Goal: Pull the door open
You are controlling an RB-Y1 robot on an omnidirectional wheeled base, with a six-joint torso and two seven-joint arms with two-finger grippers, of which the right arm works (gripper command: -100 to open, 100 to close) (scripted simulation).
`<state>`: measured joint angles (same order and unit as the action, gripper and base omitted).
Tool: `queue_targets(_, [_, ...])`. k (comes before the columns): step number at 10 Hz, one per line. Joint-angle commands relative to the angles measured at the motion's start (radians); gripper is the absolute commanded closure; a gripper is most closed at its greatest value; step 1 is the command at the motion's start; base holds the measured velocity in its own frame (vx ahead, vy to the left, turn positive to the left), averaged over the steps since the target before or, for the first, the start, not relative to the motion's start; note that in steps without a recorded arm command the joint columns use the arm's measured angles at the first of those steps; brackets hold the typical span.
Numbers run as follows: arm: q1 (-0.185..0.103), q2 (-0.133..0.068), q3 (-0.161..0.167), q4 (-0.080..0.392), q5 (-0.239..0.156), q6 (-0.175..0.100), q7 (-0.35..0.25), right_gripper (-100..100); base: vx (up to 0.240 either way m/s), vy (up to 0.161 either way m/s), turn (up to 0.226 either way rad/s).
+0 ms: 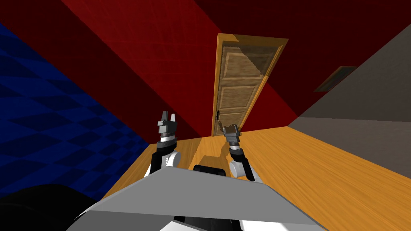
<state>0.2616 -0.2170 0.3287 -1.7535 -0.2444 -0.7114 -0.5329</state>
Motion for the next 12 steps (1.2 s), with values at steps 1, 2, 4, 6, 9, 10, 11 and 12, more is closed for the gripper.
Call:
queue_targets(1, [-0.013, -0.014, 0.019, 0.035, -0.023, -0.013, -0.038, -100, 0.092, 0.016, 0.010])
queue_targets(2, [-0.020, -0.022, 0.031, 0.054, -0.036, -0.019, -0.060, -100, 0.097, 0.008, 0.010])
queue_targets(4, [-0.035, -0.038, 0.056, 0.094, -0.063, -0.033, -0.102, -100, 0.109, 0.026, 0.011])
queue_targets(6, [-0.049, -0.054, 0.081, 0.135, -0.091, -0.047, -0.146, -100, 0.090, 0.009, 0.012])
queue_targets(9, [-0.071, -0.078, 0.119, 0.196, -0.132, -0.068, -0.211, -100, 0.106, 0.015, 0.011])
queue_targets(10, [-0.079, -0.086, 0.131, 0.216, -0.146, -0.075, -0.233, -100, 0.096, 0.013, 0.008])
queue_targets(11, [-0.086, -0.094, 0.144, 0.237, -0.160, -0.082, -0.255, -100, 0.099, 0.018, 0.015])
queue_targets(12, [-0.093, -0.102, 0.156, 0.257, -0.174, -0.089, -0.277, -100, 0.103, 0.025, 0.010])
